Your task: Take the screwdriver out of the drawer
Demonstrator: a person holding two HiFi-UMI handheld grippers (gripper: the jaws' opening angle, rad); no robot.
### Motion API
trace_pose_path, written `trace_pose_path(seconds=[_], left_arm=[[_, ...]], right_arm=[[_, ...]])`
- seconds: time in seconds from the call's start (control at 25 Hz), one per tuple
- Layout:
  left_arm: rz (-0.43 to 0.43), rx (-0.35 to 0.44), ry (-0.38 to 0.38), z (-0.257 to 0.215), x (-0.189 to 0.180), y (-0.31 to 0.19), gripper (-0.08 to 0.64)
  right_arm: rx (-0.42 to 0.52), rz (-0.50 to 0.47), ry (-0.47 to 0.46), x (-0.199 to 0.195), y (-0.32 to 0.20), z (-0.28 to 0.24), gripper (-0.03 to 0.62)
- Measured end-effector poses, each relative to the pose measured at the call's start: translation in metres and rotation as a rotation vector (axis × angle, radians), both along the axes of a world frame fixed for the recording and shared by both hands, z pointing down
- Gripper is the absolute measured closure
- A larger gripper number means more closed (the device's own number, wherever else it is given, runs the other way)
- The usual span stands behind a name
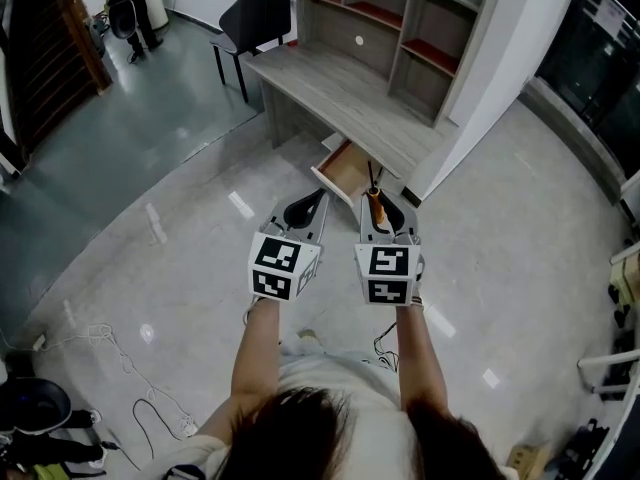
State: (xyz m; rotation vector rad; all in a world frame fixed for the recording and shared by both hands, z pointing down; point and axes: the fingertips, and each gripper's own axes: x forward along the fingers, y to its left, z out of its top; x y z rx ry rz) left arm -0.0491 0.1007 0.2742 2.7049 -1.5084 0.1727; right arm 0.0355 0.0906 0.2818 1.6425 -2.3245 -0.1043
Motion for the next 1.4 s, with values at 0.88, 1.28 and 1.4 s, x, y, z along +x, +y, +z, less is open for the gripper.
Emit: trace_pose_path(seconds=[0.88,1.28,1.4], left_arm=[[-0.147,0.031,-0.072,-0.014,0.043,0.048,0.543],[-0.156,0.047,-0.089,-0.019,0.069,0.066,0.543],[-0.157,0.047,-0.092,-0.019,0.076,0.069,0.543]], right_arm=[[0.075,-0.13,-0.037,0.05,0.047,-0.027,0.509],[0.097,-0.144,-0.051,0.073,0.064,-0.031,0.509],[0.096,-0.146,-0.054,0.079,0.067,-0.03,0.509]])
